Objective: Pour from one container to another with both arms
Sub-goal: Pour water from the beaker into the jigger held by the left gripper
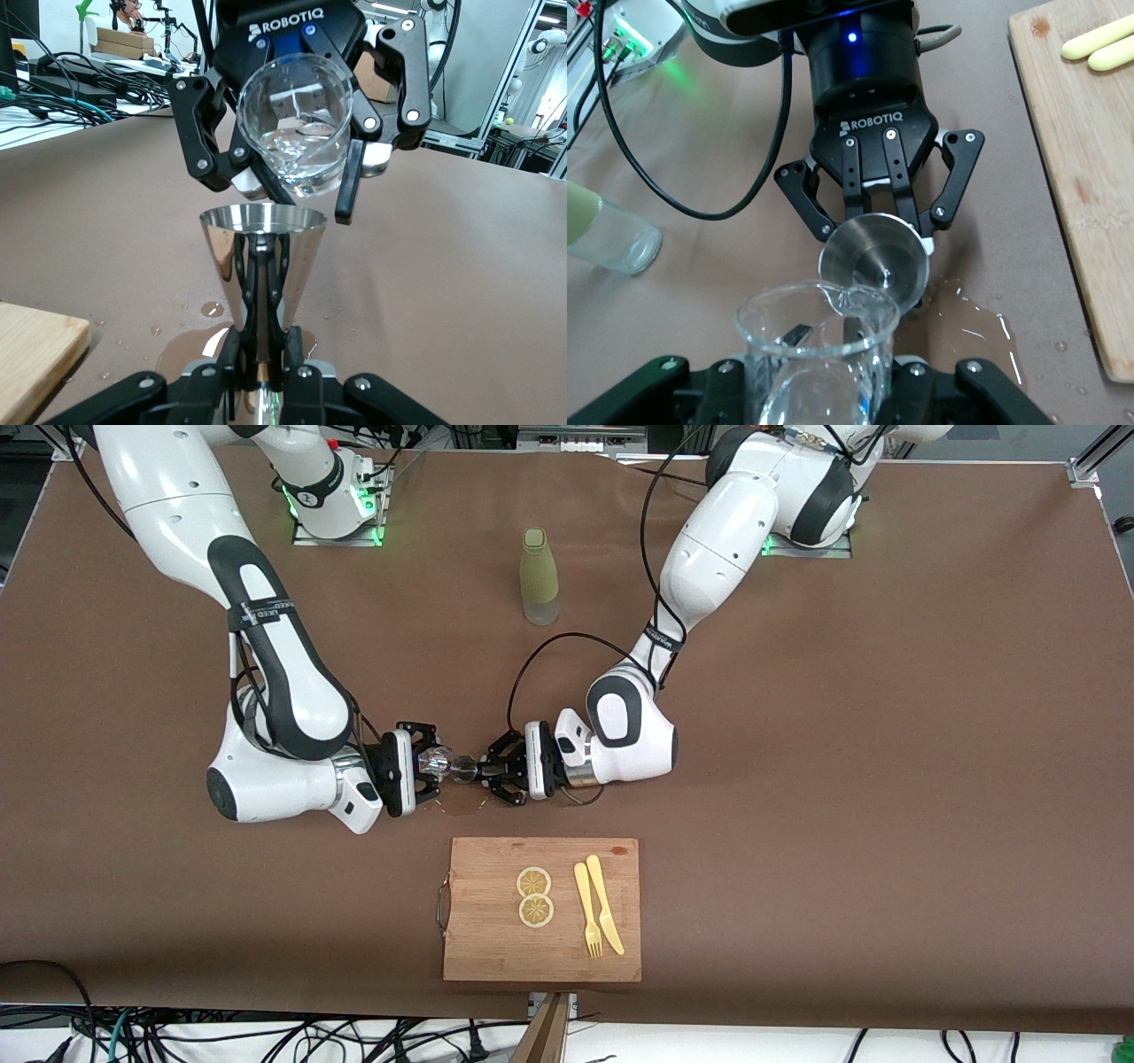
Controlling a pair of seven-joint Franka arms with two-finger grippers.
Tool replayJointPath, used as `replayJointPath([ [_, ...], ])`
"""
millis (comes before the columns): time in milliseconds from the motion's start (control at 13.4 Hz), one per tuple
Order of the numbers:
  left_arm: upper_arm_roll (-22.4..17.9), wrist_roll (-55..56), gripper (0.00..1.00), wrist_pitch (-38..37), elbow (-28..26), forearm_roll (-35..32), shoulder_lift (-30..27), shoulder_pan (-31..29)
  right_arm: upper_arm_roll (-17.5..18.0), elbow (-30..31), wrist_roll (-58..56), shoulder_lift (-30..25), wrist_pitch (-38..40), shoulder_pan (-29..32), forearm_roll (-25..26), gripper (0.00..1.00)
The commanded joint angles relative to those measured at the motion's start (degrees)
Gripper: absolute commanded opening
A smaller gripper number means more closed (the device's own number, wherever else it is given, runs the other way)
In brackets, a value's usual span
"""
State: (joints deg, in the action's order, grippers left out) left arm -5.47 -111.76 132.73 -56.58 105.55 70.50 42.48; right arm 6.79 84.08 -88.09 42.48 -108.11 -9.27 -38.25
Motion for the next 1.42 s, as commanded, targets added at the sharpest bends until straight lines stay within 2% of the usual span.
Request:
replayJointPath([
  [0, -0.3, 0.0, 0.00, -0.1, 1.3, 2.1, 0.3, 0.1, 0.5, -0.8, 2.7, 0.2, -0.6, -0.5, 1.7, 0.25],
  [1045, -0.3, 0.3, 0.00, -0.1, 1.4, 2.2, 0.2, 0.1, 0.7, -3.6, 10.6, 0.5, -0.9, -2.4, 9.5, 0.25],
  [1343, -0.3, 0.3, 0.00, -0.1, 1.4, 2.2, 0.2, 0.1, 2.2, -3.6, 10.0, 0.2, -0.7, -2.3, 10.8, 0.26],
])
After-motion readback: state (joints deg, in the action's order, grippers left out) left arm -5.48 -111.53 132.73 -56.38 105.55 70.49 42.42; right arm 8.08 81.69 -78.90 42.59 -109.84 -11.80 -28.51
